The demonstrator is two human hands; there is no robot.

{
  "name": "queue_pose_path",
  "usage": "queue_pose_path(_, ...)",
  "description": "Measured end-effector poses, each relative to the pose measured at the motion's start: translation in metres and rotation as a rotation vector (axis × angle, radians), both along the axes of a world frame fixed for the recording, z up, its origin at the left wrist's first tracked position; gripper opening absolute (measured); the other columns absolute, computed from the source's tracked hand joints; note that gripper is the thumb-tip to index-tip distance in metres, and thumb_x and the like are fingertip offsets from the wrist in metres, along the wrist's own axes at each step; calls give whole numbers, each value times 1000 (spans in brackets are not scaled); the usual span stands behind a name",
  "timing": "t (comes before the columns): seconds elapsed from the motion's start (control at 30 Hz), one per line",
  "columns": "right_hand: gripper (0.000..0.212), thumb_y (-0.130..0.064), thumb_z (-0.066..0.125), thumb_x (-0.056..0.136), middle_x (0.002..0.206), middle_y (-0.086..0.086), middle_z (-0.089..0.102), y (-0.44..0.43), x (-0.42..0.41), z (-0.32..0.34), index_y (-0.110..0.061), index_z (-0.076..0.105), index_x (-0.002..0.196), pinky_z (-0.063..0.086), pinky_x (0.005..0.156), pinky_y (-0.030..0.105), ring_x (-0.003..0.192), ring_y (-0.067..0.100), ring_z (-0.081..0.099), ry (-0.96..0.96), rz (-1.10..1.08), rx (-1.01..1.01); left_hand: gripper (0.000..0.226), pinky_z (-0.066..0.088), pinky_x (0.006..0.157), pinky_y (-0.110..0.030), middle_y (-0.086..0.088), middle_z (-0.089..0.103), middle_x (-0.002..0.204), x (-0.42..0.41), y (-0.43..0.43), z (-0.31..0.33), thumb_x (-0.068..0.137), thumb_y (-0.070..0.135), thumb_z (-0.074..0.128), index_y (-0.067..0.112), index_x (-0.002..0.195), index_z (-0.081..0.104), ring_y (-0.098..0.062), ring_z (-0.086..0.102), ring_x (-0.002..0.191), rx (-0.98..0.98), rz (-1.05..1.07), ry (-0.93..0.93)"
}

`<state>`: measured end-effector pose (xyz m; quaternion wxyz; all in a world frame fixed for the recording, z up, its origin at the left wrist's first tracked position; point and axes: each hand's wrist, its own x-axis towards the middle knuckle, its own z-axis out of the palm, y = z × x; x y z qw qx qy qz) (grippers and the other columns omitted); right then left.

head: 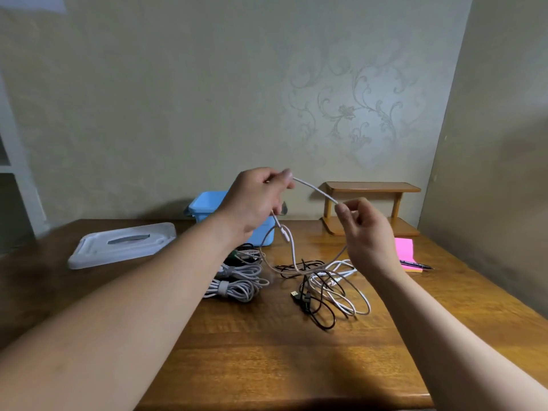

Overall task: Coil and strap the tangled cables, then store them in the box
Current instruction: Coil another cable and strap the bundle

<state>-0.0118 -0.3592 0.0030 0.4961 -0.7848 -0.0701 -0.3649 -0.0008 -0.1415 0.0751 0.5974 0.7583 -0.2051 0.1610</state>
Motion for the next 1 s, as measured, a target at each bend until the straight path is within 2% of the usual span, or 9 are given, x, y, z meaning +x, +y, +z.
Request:
queue_pose_path(0.2,23,-40,59,108,80,-2,69,7,-2,-13,-20,67,100,51,66,32,71,10,61,37,-57,-57,15,42,50,-19,1,58,77,1,19,13,103,22,63,12,92,67,-12,53,65,-437,-422,420)
queue_pose_path(0.27,21,-39,60,107,73,-9,66,15,-2,-11,-22,67,96,45,59,28,64,7,56,26,-61,-52,23,58,71,-27,-3,70,89,3,16,7,104,28,63,16,86,66,-17,66,83,-577,-419,412)
queue_pose_path(0.33,21,-39,61,107,64,-14,62,29,-4,-9,-23,64,94,41,57,33,59,7,51,20,-53,-110,38,51,100,-40,-6,78,104,5,9,3,106,43,58,22,74,58,-21,73,104,-667,-392,392)
queue_pose_path(0.43,15,-37,61,106,65,-9,59,49,-9,-12,-25,62,97,43,58,37,62,16,50,7,-8,-257,46,43,113,-56,-11,79,118,6,-3,1,109,56,46,24,77,55,-28,76,113,-747,-374,373)
queue_pose_path(0.57,11,-35,67,103,77,-5,67,58,-14,-19,-24,63,101,51,64,37,70,17,61,165,92,-229,35,66,81,-52,-9,55,81,7,-16,-3,112,47,48,20,92,56,-23,64,62,-911,-285,362)
queue_pose_path(0.67,23,-39,66,104,74,3,72,57,-18,-25,-18,65,93,56,62,38,62,14,67,275,221,-141,31,50,50,-25,-5,47,77,9,-14,2,110,49,52,22,94,50,-14,45,51,-924,-234,358)
queue_pose_path(0.77,37,-43,61,106,73,7,74,59,-24,-28,-8,68,94,56,63,39,64,20,70,349,440,41,36,25,47,-20,1,34,72,7,-9,3,94,53,69,22,93,50,-10,30,55,-804,-261,337)
queue_pose_path(0.9,23,-29,66,105,85,9,78,55,-29,-24,-7,69,99,58,77,35,79,24,73,379,656,64,24,39,43,-19,-6,55,77,10,5,-5,109,14,55,10,86,61,-11,48,53,-797,-221,425)
queue_pose_path(1.0,8,-7,72,100,97,10,78,53,-32,-23,-1,72,104,56,88,26,93,18,74,503,875,-144,33,39,38,-17,-8,62,76,8,32,9,115,33,44,15,102,68,-11,46,44,-765,-266,506)
